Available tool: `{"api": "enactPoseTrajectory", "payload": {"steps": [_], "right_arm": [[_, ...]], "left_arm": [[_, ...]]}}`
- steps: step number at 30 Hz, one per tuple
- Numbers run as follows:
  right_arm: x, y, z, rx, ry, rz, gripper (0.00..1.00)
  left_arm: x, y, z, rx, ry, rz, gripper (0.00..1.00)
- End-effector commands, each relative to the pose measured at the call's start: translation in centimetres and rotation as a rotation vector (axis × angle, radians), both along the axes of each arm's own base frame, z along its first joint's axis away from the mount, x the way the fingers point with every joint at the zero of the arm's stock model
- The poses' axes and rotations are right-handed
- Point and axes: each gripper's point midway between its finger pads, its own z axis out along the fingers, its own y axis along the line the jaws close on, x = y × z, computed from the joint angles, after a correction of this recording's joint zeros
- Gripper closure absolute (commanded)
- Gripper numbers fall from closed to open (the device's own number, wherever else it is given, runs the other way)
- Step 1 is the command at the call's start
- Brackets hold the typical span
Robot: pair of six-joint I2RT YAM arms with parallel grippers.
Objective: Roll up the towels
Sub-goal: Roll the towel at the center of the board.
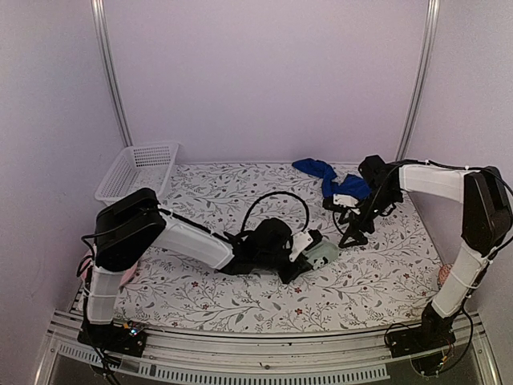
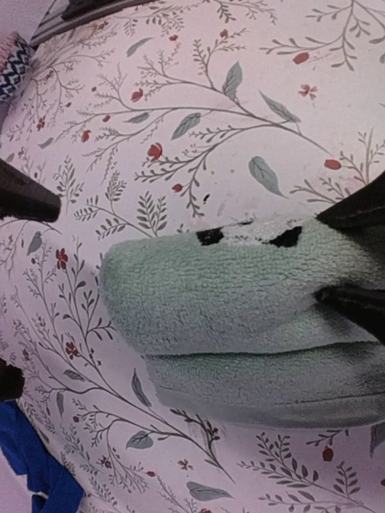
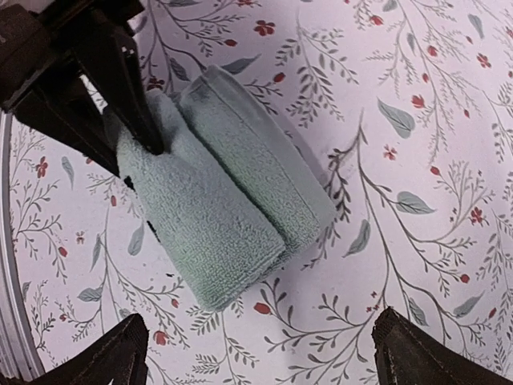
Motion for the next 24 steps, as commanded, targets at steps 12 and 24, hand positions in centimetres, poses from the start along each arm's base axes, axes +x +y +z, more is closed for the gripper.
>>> {"api": "enactPoseTrajectory", "payload": {"steps": [12,24], "right_arm": [[6.7,-1.6,5.5,0.265,0.090,-0.411,0.01],[2.7,0.2,3.8,0.467,0.346,-0.397,0.01]], "left_arm": [[2.4,1.9,-7.9,0.005,0.490,0.477,0.78],[4.8,1.4,-7.4,-0.190,0.644,0.706,0.81]]}}
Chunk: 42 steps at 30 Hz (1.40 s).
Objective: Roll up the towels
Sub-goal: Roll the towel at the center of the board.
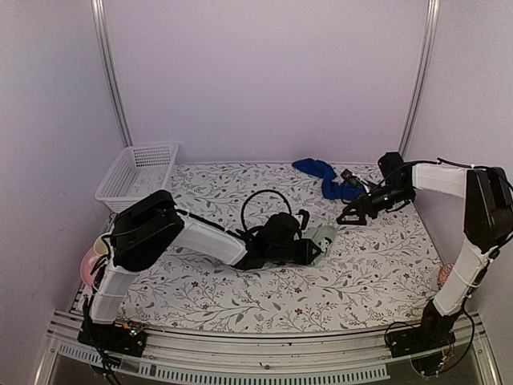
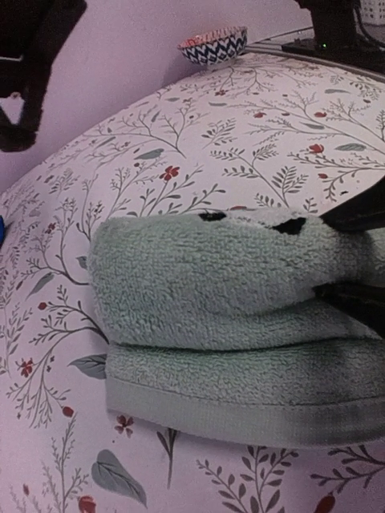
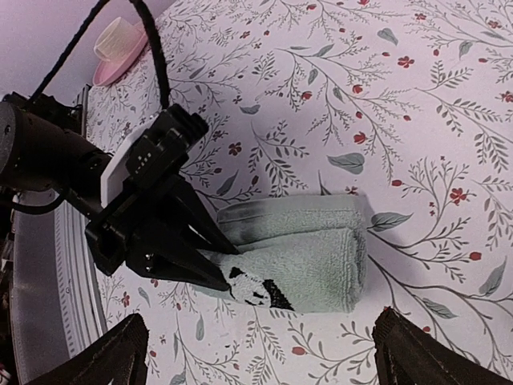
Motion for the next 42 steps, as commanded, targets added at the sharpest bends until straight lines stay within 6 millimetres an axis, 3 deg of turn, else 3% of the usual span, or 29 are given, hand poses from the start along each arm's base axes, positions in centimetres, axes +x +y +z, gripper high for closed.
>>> {"api": "enactPoseTrajectory", "payload": {"steps": [1,14,26,35,42], "right_arm": [[-1.2,1.0,-0.2,0.121,0.079,0.013,0.01],[-1.2,1.6,-3.3,0.173,0.233,-0.031,0.04],[0.1,1.2,-7.5,0.110,0.352,-0.184,0.10],[0.4,2.6,-10.2,0.071,0.436,-0.195,0.19],[0.2,4.0,-10.5,0.114,0.496,-0.158,0.24]], "left_arm": [[0.1,4.5,-7.4,0.097,0.200,0.154,0.81],[1.1,4.7,-7.3,-0.075,0.323,0.260,0.80],[0.7,2.1,-8.2,-0.138,0.336,0.259,0.75],[0.8,1.7,-8.7,-0.147,0.350,0.272,0.74],[0.6,1.6,-9.0,-0.145,0.359,0.271,0.74]]}}
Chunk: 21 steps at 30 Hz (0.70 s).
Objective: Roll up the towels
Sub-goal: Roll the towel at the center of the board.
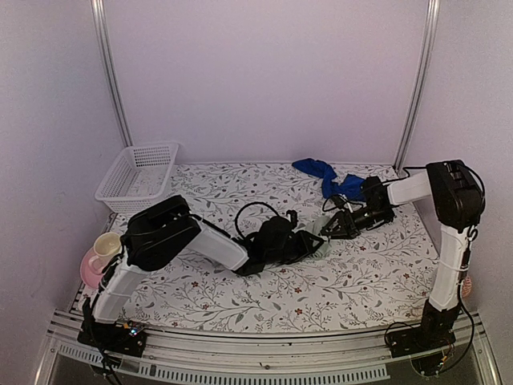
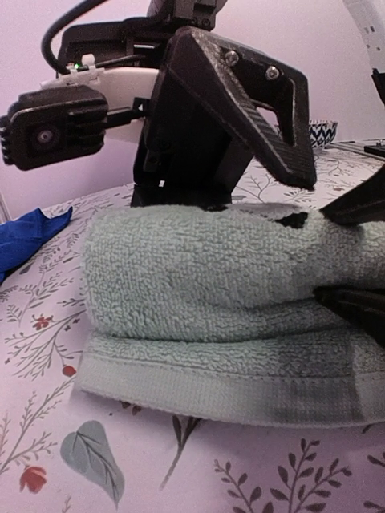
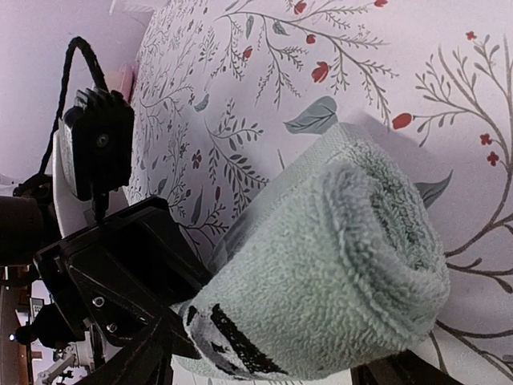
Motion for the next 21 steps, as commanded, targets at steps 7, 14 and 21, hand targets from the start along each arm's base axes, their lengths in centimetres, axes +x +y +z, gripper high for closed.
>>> {"api": "enactPoseTrajectory", "payload": {"steps": [7,14,21], "right_arm": [[-0.4,1.1,-2.4,-0.013,0.079,0.016,0.28],[0.1,2.0,-2.0,0.059,0.109,0.038,0.44],[-0.2,2.6,-0.6,0.143,0.121,0.066,0.40]], "left_arm": [[-1.9,2.7,-8.8,0.217,0.122,-0.003,0.74],[-2.2,2.7,-9.2,0.217,0.129,-0.020,0.75],[-2.5,4.1,-10.1,0.171,0.207,0.018,0.79]]}}
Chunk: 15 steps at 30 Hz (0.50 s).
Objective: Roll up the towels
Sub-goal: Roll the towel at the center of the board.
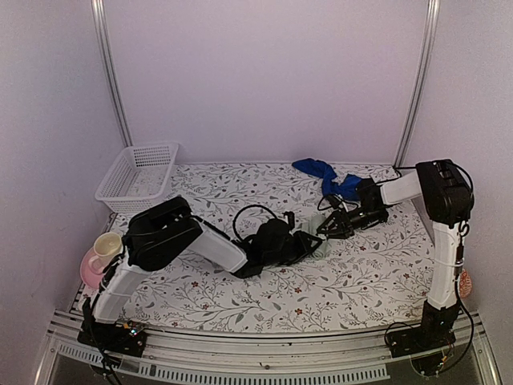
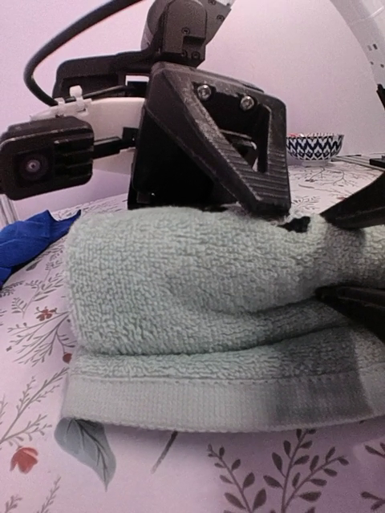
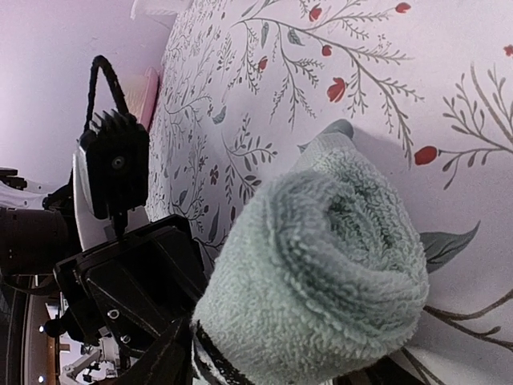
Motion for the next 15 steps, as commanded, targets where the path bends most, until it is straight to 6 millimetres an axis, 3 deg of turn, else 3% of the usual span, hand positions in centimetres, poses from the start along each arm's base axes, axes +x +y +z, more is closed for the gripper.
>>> {"api": "enactPoseTrajectory", "payload": {"steps": [1,15], "right_arm": [[-1.0,1.0,-0.1,0.049,0.048,0.039,0.39],[-0.6,1.9,-0.1,0.054,0.040,0.071,0.37]], "left_arm": [[-2.3,4.1,-9.7,0.195,0.198,0.017,0.80],[-1.0,5.9,-9.6,0.134,0.257,0.034,0.85]]}}
